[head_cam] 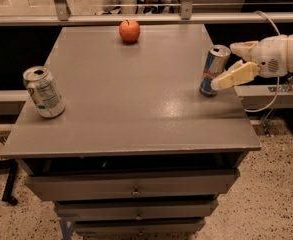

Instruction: Move redbull can near 7up can

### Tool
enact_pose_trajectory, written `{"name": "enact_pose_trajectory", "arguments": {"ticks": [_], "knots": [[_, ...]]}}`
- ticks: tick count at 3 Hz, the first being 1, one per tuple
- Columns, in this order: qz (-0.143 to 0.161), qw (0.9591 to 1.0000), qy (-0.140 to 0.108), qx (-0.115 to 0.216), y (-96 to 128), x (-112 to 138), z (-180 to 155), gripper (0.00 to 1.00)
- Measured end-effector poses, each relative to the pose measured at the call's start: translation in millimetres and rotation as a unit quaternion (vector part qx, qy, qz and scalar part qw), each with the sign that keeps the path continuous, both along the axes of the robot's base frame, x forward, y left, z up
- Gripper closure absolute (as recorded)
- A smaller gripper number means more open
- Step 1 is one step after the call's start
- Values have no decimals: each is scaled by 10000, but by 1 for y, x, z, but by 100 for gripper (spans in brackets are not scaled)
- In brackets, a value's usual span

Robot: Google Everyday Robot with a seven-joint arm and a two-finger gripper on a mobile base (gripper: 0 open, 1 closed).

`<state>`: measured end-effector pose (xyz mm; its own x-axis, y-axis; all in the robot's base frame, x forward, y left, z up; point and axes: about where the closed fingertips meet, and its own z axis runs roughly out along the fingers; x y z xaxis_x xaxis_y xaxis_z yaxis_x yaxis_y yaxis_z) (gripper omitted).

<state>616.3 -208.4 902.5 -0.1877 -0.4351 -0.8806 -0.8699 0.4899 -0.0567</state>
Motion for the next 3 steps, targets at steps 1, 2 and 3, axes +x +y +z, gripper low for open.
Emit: {"name": "enact_pose_trajectory", "arguments": {"ticks": [1,2,3], "knots": [[174,9981,-53,592,17,6,-3,17],[414,9945,-210,936,39,5,1,41],[749,9894,-509,1138,71,3,18,64]]}}
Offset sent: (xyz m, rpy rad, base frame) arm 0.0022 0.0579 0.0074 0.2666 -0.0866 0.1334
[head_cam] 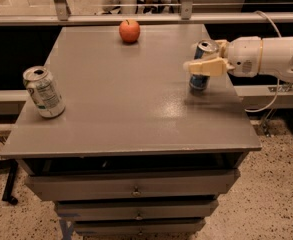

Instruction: Move redbull can near 7up can

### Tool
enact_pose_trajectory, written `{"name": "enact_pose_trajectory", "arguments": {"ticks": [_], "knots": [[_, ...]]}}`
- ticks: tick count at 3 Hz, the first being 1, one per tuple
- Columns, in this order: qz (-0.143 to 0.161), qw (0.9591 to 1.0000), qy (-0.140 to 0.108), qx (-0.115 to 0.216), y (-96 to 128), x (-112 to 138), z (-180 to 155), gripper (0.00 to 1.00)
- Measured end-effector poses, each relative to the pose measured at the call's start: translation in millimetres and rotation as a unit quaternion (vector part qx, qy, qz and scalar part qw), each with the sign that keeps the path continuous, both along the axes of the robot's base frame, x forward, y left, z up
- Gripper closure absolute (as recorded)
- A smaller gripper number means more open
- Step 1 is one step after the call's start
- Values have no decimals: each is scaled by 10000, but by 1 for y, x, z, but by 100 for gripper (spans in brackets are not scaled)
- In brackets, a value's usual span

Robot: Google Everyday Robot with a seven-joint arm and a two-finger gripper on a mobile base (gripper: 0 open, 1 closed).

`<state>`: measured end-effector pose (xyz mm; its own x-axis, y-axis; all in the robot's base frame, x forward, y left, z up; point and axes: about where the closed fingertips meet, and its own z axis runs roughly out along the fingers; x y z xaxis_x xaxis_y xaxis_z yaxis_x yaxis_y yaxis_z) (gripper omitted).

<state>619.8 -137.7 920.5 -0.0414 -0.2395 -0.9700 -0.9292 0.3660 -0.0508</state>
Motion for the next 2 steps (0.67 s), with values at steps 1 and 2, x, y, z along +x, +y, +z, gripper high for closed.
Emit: {"name": "enact_pose_trajectory", "arguments": {"ticks": [1,2], "knots": [[319,9983,-453,198,37,1,34,87],[341,9982,-450,198,39,0,34,100]]}}
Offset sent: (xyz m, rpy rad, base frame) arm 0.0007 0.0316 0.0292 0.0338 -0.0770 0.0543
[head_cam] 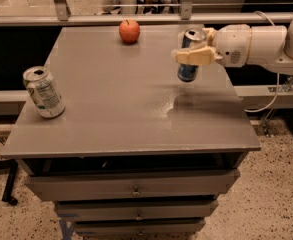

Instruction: Move redbull can near 7up can

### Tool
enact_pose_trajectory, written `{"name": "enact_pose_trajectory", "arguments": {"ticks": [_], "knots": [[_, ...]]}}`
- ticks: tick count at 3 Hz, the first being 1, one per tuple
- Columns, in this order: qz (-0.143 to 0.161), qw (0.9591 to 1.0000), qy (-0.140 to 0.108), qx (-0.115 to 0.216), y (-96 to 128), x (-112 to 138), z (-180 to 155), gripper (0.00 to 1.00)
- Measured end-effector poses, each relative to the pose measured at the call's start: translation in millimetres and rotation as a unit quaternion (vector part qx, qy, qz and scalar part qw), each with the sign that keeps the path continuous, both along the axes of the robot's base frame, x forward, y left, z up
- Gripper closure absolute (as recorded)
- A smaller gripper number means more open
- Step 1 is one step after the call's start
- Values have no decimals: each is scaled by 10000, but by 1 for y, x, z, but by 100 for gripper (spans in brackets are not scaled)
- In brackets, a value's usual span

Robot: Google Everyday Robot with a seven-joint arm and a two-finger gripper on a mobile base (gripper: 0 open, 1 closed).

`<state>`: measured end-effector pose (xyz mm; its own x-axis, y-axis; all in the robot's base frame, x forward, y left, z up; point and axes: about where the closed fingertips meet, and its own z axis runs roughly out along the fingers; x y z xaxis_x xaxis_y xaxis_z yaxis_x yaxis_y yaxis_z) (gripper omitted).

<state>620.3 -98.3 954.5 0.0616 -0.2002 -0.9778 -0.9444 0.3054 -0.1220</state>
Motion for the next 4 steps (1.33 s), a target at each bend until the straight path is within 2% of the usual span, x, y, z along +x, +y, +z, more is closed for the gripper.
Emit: {"name": "enact_pose_trajectory", "arguments": {"ticks": [1,2,3,4], "knots": [[1,10000,0,1,0,0,0,100],[183,9995,-101,241,22,0,1,100],[678,9955,-225,618,75,9,2,100],[1279,9883,-227,800,138,14,10,100]]}}
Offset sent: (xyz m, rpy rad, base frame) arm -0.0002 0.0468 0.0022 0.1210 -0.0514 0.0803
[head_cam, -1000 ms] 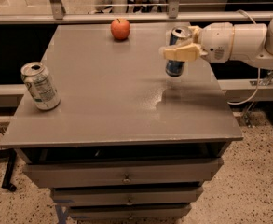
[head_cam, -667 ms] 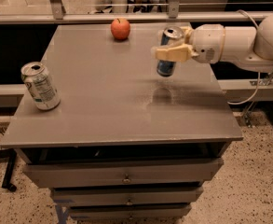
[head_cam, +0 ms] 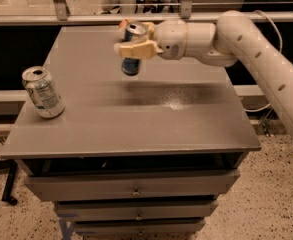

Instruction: Move redbull can near 7up can

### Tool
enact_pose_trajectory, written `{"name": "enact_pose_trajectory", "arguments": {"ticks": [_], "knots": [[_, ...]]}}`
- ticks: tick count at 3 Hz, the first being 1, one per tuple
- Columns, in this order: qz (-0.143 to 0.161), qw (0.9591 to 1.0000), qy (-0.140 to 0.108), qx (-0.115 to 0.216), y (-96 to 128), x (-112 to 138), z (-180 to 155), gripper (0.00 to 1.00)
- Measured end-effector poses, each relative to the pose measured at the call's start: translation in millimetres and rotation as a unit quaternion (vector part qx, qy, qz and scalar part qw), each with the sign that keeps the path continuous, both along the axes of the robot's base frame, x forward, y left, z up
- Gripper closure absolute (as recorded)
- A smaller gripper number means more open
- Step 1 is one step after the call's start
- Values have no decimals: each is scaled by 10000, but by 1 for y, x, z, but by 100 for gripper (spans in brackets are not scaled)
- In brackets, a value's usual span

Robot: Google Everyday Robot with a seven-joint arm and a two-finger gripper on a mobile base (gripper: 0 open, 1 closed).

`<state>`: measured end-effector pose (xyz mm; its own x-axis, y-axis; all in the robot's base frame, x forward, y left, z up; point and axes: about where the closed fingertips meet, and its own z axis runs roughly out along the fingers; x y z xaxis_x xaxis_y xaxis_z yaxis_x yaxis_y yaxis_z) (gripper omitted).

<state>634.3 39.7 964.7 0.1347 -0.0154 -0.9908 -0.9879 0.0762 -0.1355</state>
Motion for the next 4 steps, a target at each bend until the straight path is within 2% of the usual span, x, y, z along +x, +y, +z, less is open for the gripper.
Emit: {"name": "enact_pose_trajectory", "arguments": {"ticks": [1,2,4], "knots": [[534,9985,37,-54,55,-8,4,100],[857,9959,175,-228,85,-18,-3,100],[1356,9880,482,-560,116,-27,-35,100]]}}
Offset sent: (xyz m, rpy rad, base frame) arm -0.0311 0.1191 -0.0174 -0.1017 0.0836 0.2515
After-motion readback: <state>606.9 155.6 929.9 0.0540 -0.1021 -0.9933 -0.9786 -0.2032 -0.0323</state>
